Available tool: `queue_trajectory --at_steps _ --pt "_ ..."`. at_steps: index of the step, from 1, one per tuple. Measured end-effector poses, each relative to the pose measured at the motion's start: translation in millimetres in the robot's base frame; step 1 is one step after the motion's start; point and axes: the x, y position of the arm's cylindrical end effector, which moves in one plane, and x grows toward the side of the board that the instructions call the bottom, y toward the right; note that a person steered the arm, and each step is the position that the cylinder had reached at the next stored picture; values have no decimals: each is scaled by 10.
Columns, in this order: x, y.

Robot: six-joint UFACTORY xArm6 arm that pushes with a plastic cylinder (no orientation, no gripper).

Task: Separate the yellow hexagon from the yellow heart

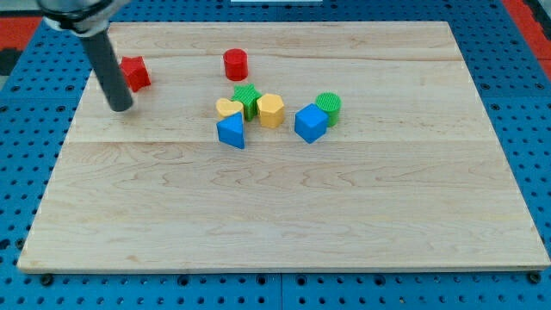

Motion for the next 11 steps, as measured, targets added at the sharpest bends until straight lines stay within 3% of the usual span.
queue_trajectory --at_steps 1,2,4,5,8,11 --pt "-352 5" --pt "-403 435" --pt "365 995" --pt "424 1486" --pt "361 2522" --pt "-15 2993"
